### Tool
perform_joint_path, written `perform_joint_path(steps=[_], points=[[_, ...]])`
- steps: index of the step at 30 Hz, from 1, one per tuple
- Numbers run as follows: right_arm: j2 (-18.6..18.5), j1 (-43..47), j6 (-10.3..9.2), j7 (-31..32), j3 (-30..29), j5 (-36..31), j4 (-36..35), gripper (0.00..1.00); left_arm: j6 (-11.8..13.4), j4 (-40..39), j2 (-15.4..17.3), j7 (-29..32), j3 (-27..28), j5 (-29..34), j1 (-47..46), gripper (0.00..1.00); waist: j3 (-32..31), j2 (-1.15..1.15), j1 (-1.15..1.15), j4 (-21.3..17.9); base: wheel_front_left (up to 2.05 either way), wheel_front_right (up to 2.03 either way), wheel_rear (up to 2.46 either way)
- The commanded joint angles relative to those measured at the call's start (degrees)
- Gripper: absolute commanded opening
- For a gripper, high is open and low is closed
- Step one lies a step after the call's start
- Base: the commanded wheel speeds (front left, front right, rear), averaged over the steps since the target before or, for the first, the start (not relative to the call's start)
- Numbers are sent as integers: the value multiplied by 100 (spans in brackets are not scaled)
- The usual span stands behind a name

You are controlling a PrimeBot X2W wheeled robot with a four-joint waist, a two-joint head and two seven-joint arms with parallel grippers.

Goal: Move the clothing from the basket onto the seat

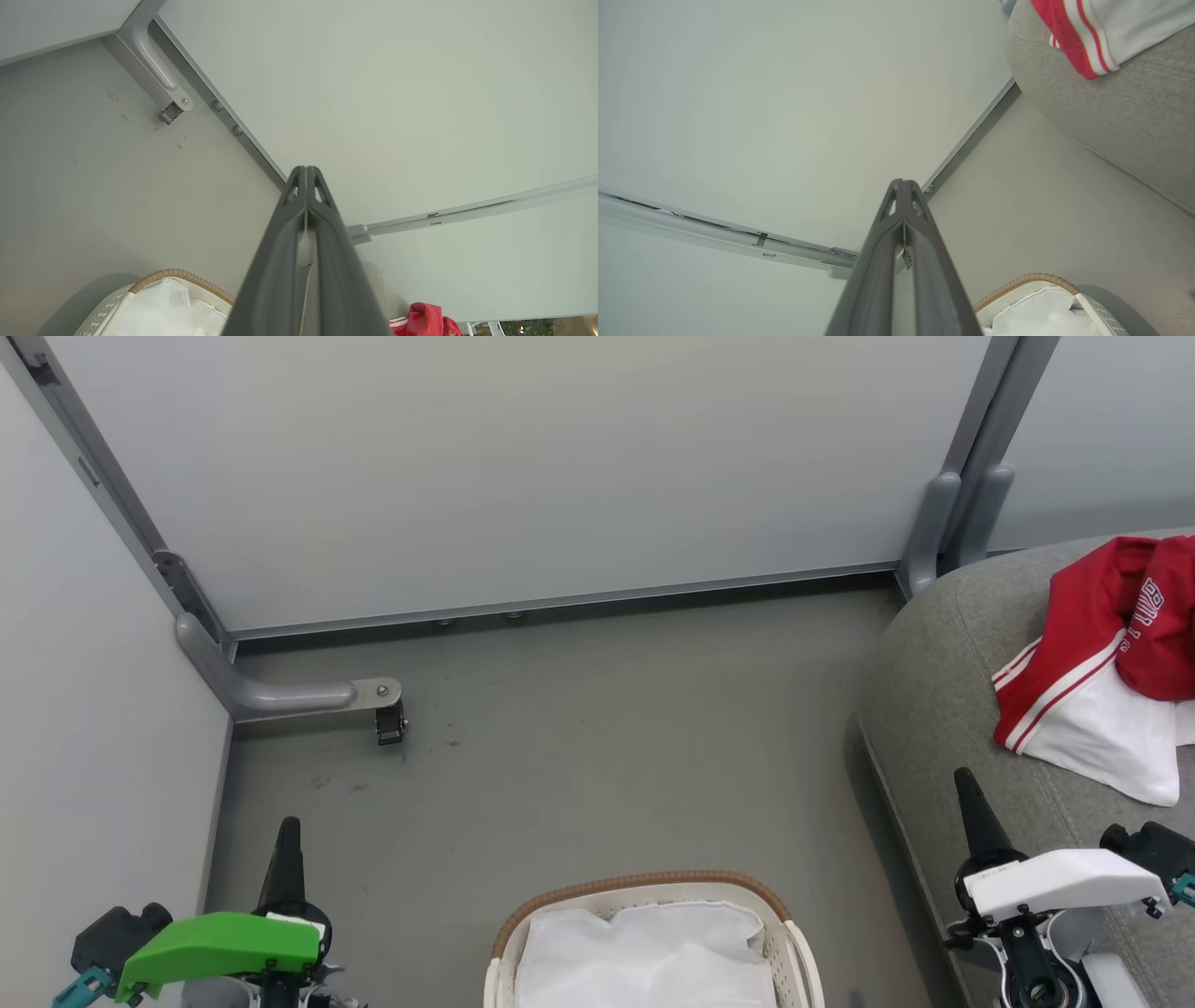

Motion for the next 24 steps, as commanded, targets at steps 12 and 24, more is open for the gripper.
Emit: perform_joint_path(steps=[12,24], points=[[-44,12,-3,214,-93,802,-153,0,-94,-108,38,202,175,-682,-209,0,-6,0,0,-38,0,0,0],[-48,32,-3,377,-154,1431,-214,0,-136,-138,37,364,292,-1204,-248,0,-12,0,0,-76,0,0,0]])
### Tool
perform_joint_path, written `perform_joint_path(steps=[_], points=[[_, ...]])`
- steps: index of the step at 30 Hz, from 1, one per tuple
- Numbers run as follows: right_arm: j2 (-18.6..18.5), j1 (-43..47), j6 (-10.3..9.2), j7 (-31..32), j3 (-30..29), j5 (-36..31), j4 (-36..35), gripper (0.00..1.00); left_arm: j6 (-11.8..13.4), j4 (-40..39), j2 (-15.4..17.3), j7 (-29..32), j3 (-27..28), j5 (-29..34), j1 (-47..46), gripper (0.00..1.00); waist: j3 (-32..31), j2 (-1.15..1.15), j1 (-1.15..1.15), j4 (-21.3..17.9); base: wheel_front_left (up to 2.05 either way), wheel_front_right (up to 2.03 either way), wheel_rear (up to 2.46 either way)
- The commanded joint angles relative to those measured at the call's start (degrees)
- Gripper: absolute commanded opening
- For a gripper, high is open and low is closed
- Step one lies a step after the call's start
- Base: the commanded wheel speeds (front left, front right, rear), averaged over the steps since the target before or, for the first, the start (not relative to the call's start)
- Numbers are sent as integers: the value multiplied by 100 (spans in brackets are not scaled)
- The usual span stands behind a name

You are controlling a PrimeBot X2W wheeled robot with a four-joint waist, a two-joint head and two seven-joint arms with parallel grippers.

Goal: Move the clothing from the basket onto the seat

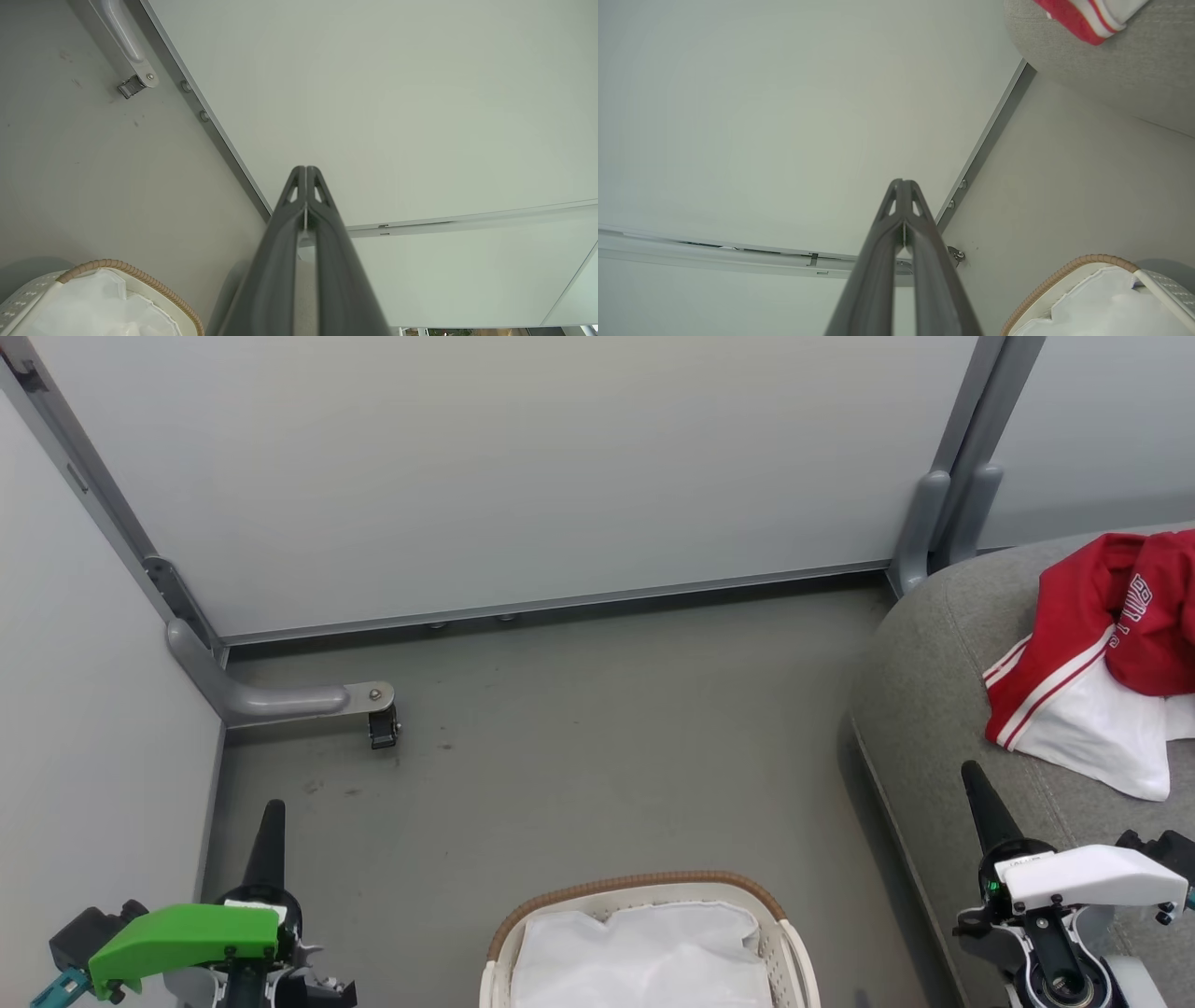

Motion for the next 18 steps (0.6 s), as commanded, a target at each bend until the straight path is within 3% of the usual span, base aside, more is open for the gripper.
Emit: perform_joint_path(steps=[1,18], points=[[-34,27,-2,46,-29,135,-69,0,-41,-45,35,29,38,-108,-145,0,-1,0,0,-4,0,0,0],[-41,51,-1,244,-103,932,-146,0,-98,-92,33,237,189,-769,-202,0,-9,0,0,-57,0,0,0]])
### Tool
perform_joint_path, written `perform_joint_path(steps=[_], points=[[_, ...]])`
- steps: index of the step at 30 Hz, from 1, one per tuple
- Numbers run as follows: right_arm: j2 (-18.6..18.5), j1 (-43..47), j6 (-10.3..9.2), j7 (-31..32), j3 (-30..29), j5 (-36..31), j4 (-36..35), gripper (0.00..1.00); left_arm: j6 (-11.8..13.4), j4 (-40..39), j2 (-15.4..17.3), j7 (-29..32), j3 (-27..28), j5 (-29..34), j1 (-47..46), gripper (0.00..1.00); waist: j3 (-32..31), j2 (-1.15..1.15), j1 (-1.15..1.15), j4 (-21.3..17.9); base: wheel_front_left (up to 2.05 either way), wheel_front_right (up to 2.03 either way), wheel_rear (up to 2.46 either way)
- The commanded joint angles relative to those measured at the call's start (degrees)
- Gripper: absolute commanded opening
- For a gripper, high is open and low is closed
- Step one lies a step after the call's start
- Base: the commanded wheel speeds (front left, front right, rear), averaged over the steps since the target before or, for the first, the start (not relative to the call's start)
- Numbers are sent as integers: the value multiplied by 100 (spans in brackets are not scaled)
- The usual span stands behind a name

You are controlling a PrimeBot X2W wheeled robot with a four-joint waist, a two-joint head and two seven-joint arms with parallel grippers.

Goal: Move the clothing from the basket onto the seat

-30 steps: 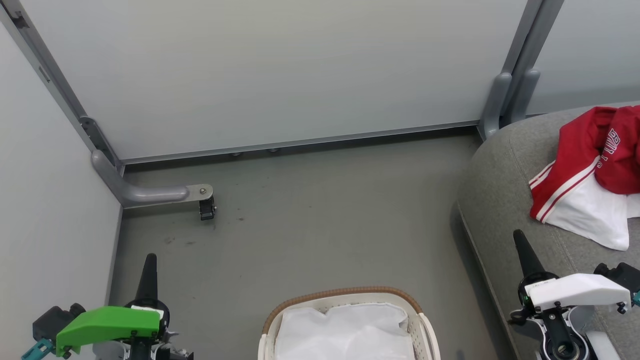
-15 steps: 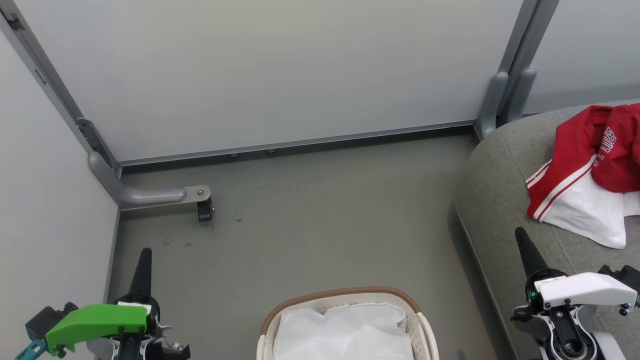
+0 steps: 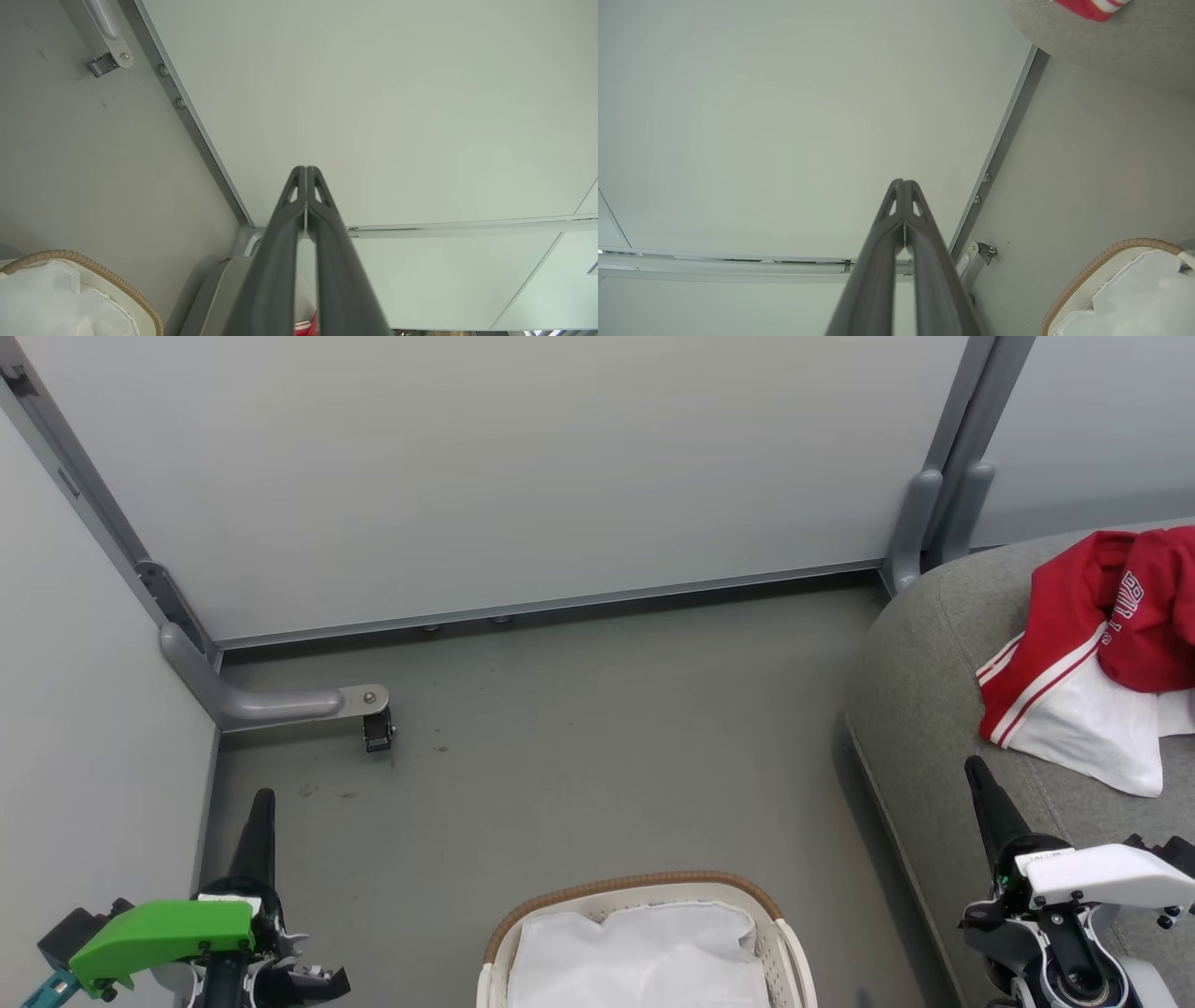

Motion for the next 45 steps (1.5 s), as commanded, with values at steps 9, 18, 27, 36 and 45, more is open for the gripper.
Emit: perform_joint_path(steps=[9,18,27,36,45], points=[[-38,53,1,132,-59,474,-87,0,-60,-68,31,129,102,-389,-148,0,-5,0,0,-29,0,0,0],[-41,66,0,218,-92,823,-116,0,-96,-80,30,221,173,-682,-181,0,-9,0,0,-57,0,0,0],[-42,71,0,243,-101,936,-129,0,-94,-81,28,253,193,-766,-167,0,-11,0,0,-69,0,0,0],[-42,71,0,243,-101,936,-129,0,-94,-82,25,256,196,-762,-167,0,-11,0,0,-69,0,0,0],[-42,71,0,243,-100,936,-128,0,-94,-82,22,259,198,-758,-167,0,-11,0,0,-69,0,0,0]])
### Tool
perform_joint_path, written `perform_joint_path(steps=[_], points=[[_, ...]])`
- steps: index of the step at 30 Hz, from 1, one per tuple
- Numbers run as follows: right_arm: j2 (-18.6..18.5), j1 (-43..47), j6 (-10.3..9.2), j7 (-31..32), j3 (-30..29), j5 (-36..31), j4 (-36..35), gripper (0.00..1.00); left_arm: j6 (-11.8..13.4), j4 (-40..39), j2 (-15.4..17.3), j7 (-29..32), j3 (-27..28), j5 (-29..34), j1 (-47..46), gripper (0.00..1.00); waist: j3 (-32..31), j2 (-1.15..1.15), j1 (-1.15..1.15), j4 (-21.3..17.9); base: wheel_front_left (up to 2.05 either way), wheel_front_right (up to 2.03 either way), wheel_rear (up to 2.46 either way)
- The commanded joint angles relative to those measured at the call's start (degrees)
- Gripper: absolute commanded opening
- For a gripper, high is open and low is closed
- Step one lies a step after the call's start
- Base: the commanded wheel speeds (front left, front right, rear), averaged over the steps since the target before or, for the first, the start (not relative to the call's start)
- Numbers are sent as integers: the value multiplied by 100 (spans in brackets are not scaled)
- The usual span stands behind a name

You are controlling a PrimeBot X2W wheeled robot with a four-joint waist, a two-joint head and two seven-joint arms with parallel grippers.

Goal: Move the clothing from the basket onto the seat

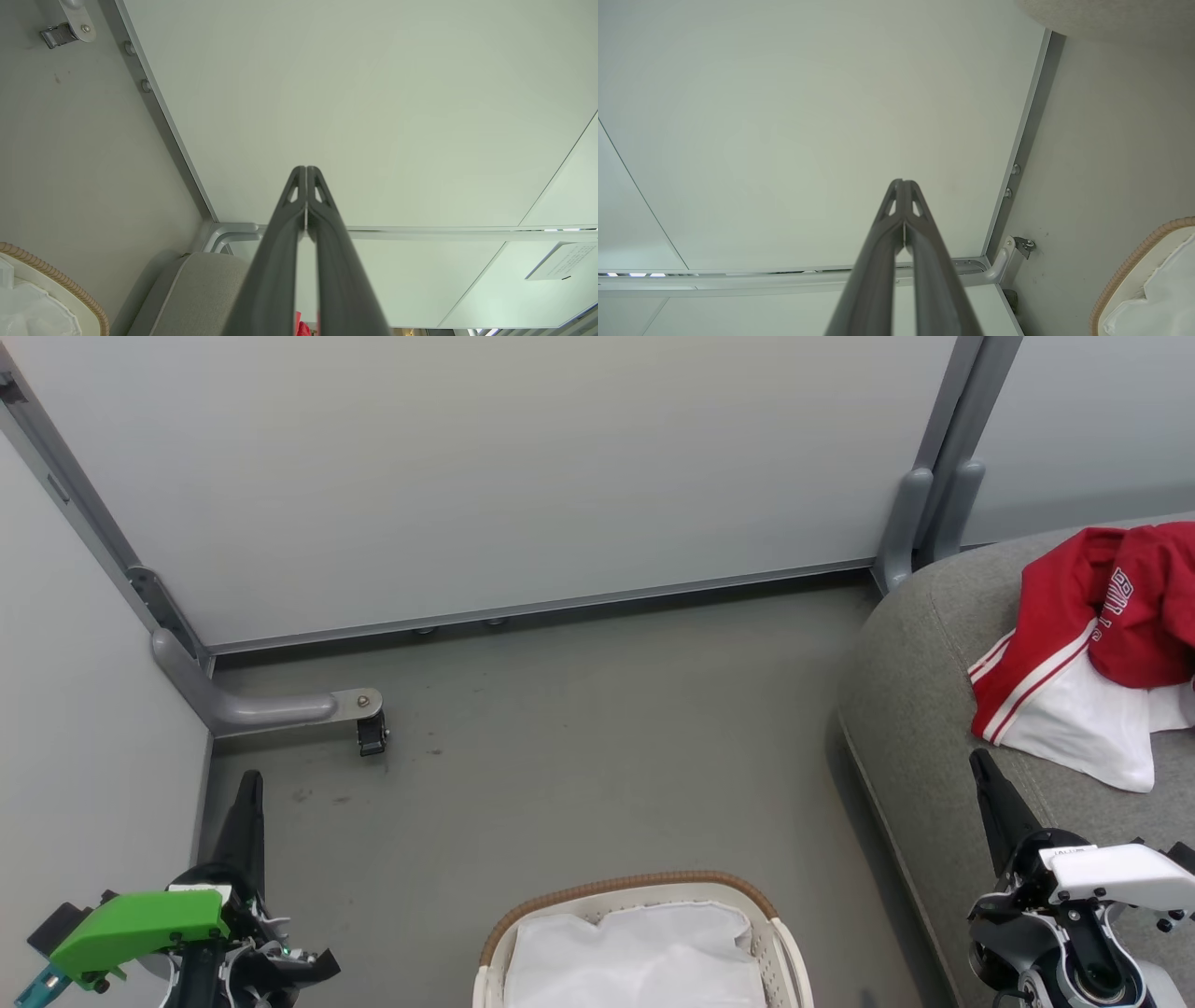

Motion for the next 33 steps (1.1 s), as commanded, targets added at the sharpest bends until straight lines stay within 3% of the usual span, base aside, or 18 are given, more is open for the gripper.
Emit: perform_joint_path(steps=[1,33], points=[[-34,61,0,10,-12,18,-22,0,-26,-9,22,16,18,0,-57,0,0,0,0,0,0,0,0],[-34,61,0,9,-12,18,-22,0,-26,-10,15,24,23,9,-58,0,0,0,0,0,0,0,0]])
